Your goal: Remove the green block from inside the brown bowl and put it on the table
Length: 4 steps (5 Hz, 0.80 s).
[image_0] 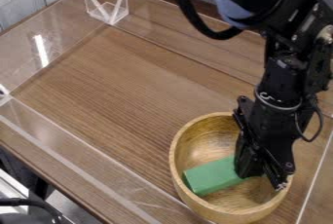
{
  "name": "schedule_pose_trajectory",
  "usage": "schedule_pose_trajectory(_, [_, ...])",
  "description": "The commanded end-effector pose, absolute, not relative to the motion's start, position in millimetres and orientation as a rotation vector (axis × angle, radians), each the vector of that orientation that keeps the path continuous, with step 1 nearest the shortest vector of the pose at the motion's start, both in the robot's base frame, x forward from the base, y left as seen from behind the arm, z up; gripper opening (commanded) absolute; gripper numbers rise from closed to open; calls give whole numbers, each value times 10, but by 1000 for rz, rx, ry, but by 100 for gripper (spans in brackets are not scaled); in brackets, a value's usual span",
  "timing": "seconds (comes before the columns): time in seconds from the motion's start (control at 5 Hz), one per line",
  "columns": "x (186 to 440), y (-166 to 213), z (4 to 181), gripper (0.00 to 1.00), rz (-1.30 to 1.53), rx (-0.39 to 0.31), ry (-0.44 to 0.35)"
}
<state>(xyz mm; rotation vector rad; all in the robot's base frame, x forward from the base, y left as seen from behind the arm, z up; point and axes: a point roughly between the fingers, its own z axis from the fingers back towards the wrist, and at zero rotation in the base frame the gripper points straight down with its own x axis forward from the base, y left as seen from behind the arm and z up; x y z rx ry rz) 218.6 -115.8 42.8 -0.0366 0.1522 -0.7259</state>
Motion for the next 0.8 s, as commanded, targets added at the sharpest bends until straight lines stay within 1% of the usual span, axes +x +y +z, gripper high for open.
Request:
schedule_pose_trajectory(0.0, [2189,-1141,575,0,-691,-52,128])
schedule_pose_trajectory(0.6, [2130,-1121,821,0,-632,-89,160])
